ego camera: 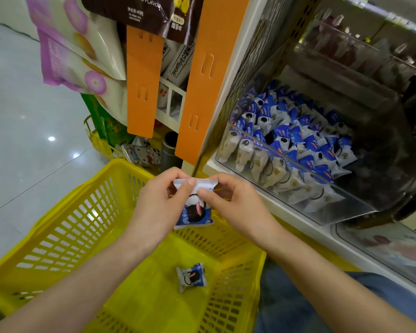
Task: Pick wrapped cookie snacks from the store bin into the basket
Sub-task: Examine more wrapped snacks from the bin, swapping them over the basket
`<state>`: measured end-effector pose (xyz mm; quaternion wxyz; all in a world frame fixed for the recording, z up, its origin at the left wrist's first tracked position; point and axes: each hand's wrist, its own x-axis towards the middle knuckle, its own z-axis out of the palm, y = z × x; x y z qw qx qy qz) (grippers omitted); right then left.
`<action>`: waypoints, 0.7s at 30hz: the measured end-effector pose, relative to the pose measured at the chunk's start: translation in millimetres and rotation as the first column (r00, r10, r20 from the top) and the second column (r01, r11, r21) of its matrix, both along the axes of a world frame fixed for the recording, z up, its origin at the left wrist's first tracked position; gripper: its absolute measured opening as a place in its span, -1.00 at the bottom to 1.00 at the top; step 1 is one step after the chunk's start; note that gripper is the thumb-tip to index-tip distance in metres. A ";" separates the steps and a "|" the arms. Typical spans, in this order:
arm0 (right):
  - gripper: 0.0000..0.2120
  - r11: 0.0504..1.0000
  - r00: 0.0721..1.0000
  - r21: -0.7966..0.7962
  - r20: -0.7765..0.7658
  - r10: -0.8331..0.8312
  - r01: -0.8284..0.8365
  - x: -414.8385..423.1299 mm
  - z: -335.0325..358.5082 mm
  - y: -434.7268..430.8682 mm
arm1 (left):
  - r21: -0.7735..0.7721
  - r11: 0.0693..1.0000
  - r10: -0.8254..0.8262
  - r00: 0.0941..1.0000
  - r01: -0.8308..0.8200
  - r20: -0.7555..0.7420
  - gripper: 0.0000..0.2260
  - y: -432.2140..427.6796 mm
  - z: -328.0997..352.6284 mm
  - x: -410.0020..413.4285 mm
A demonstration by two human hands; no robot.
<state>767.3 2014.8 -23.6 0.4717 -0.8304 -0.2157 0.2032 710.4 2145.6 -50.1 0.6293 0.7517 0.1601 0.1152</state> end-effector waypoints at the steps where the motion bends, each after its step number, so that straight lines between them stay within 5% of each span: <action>1: -0.96 1.000 1.000 0.010 0.022 -0.003 0.002 0.4 0.0 -0.1 | 0.002 1.000 -0.003 1.000 0.003 0.005 -0.84 0.3 0.7 0.2; 7: -0.92 1.000 0.968 -0.013 0.251 0.023 -0.021 2.8 -0.2 -3.8 | 0.018 0.997 -0.069 0.998 0.069 -0.015 -0.85 0.4 -0.1 0.3; 10: -0.89 0.975 0.801 -0.216 0.574 0.172 -0.055 -0.4 -1.0 -5.6 | -0.076 0.993 -0.089 0.995 0.085 -0.043 -0.85 0.3 -2.0 1.5; 13: -0.85 0.951 0.647 -0.310 0.721 0.247 -0.018 -0.5 0.4 -7.1 | -0.132 0.986 -0.106 0.993 0.098 -0.053 -0.85 1.7 -3.9 3.8; 17: -0.91 0.985 0.780 -0.169 0.619 0.087 0.025 -1.7 1.1 -7.3 | -0.061 0.998 -0.024 0.998 0.020 -0.065 -0.94 1.7 -9.6 5.9; 19: -0.93 0.988 0.779 -0.133 0.626 0.021 0.080 -0.3 0.6 -8.0 | 0.100 0.995 0.022 0.994 -0.011 -0.108 -0.91 2.5 -14.1 5.0; 21: -0.92 0.989 0.781 -0.094 0.623 -0.029 0.112 1.9 2.4 -8.7 | 0.062 0.998 -0.017 0.979 0.030 -0.202 -0.90 1.8 -15.1 7.1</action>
